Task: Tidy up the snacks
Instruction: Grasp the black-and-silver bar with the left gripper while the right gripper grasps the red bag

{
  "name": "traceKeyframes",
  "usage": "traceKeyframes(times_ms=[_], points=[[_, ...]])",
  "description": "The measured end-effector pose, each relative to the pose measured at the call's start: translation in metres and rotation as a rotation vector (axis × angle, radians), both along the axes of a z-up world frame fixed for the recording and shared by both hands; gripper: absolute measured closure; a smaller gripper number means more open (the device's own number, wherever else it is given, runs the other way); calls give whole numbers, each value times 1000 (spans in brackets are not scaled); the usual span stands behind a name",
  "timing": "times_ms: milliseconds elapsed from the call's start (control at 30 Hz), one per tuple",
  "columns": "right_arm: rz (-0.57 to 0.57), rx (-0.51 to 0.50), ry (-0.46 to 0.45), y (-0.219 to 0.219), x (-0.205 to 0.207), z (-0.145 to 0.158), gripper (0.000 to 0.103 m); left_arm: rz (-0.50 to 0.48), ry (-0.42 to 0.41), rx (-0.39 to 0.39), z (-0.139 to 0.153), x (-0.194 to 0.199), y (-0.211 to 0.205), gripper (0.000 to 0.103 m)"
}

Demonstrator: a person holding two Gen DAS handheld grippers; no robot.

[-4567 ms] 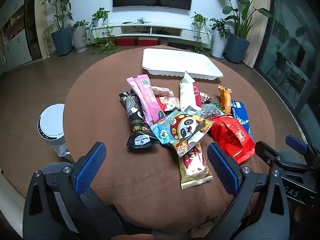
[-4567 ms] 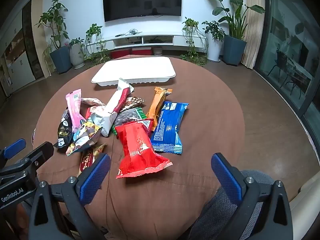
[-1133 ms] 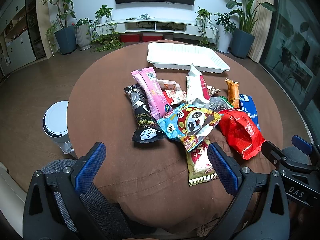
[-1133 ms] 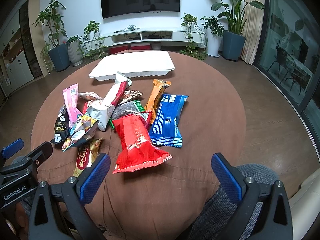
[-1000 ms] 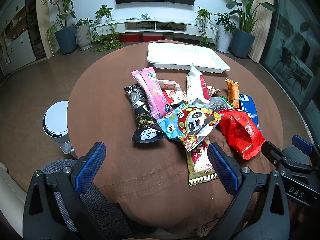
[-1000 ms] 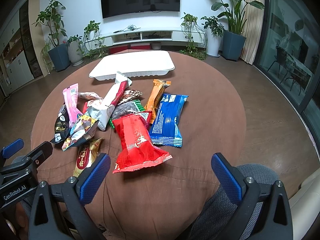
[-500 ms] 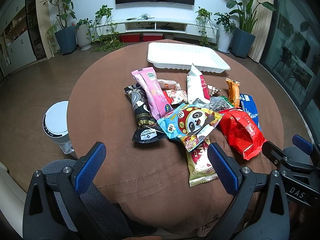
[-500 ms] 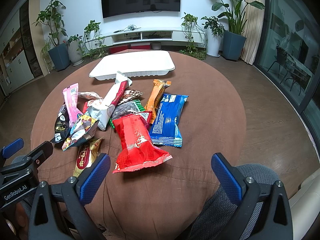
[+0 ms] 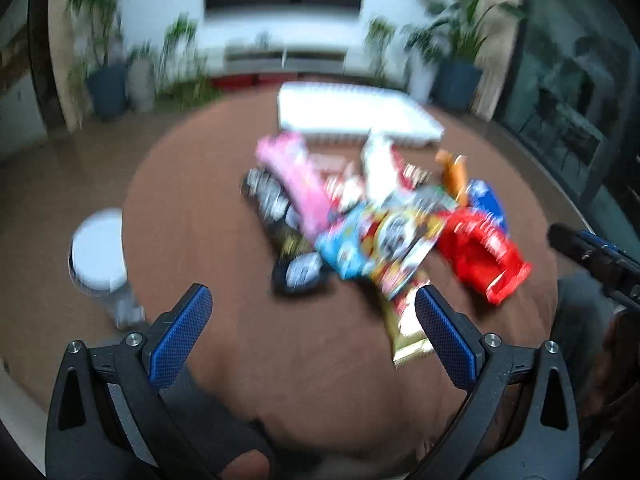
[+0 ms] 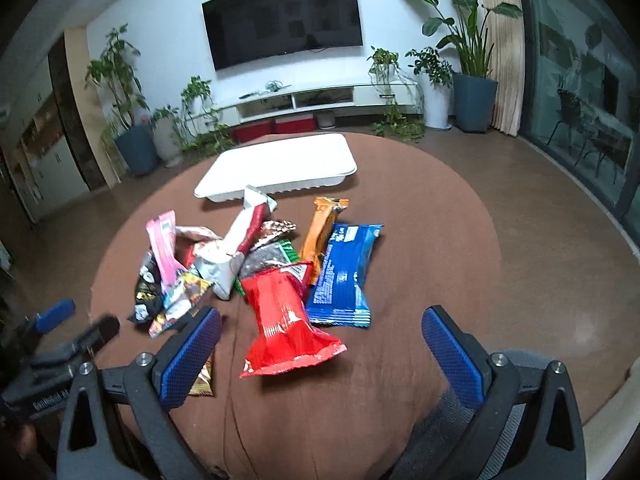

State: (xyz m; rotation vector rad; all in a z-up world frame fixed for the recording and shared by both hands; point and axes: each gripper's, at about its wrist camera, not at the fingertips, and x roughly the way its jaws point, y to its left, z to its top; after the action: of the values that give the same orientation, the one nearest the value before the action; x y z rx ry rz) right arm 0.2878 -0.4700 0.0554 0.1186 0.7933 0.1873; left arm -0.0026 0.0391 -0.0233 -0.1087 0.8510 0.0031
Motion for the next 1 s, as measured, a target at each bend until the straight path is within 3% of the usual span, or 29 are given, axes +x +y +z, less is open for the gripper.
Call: traceKeyframes(times_ms=[100,167,467,667,1000], points=[[11,33,57,-5,9,-5,0,67,35,-5,-5,5,19,0],[17,19,78,-7,13,-7,6,98,64,16,-7,11,31,0],[34,36,119,-16,28,-17,17,68,72,-21,5,47,39,1],[39,84,118,-22,33,-18,17,79,103,-10,-7,86,41,16],[32,121,108,-26,38,-20,17,99,58,-157,-19,99,58,19]])
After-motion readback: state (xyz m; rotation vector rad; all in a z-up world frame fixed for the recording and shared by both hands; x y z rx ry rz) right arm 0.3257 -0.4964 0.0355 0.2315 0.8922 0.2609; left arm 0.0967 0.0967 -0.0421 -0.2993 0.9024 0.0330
